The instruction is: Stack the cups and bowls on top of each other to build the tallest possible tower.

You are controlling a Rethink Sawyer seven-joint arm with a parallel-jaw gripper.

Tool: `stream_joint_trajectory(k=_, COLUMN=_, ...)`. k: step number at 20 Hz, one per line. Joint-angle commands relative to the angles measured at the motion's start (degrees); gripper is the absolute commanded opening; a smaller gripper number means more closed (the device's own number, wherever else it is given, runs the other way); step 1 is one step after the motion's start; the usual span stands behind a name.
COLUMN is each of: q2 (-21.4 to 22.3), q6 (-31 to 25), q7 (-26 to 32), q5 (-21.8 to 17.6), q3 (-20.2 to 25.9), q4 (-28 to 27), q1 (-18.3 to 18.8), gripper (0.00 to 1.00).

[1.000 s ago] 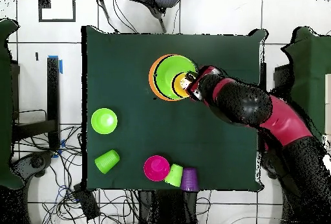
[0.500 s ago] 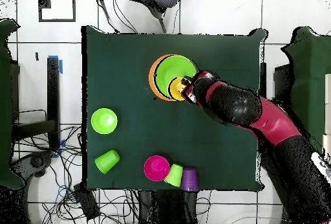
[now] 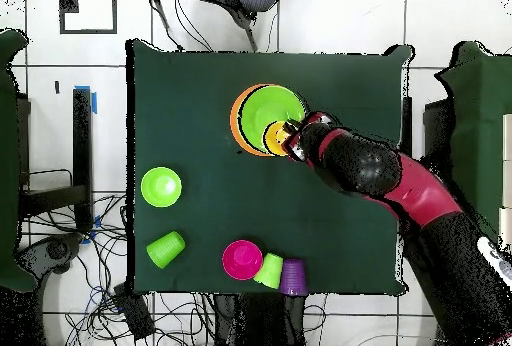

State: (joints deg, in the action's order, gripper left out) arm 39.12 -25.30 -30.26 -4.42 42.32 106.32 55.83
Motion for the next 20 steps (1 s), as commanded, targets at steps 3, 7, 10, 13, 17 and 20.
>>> stream_joint_trajectory(k=3, q2=-5.14, q6=7.3, q7=-10.71, q5=-3.16, q3=-0.93, q4=3.63, q1=0.19, gripper=0.0)
stream_joint_trajectory(k=7, q2=-5.99, q6=9.22, q7=-10.72, q5=-2.77, q3=0.85, q4=4.63, q1=1.62, gripper=0.0)
stream_joint_trajectory(k=10, q2=-6.54, q6=10.25, q7=-10.86, q5=-2.51, q3=1.89, q4=5.26, q1=2.37, gripper=0.0)
stream_joint_trajectory(k=13, q2=-7.14, q6=10.26, q7=-11.37, q5=-1.69, q3=2.22, q4=5.61, q1=2.63, gripper=0.0)
stream_joint_trajectory(k=17, q2=-8.17, q6=9.28, q7=-11.45, q5=-0.95, q3=2.06, q4=5.73, q1=2.58, gripper=0.0)
stream_joint_trajectory(k=20, q2=-8.57, q6=8.95, q7=-11.26, q5=-1.0, q3=2.04, q4=5.86, q1=2.75, gripper=0.0)
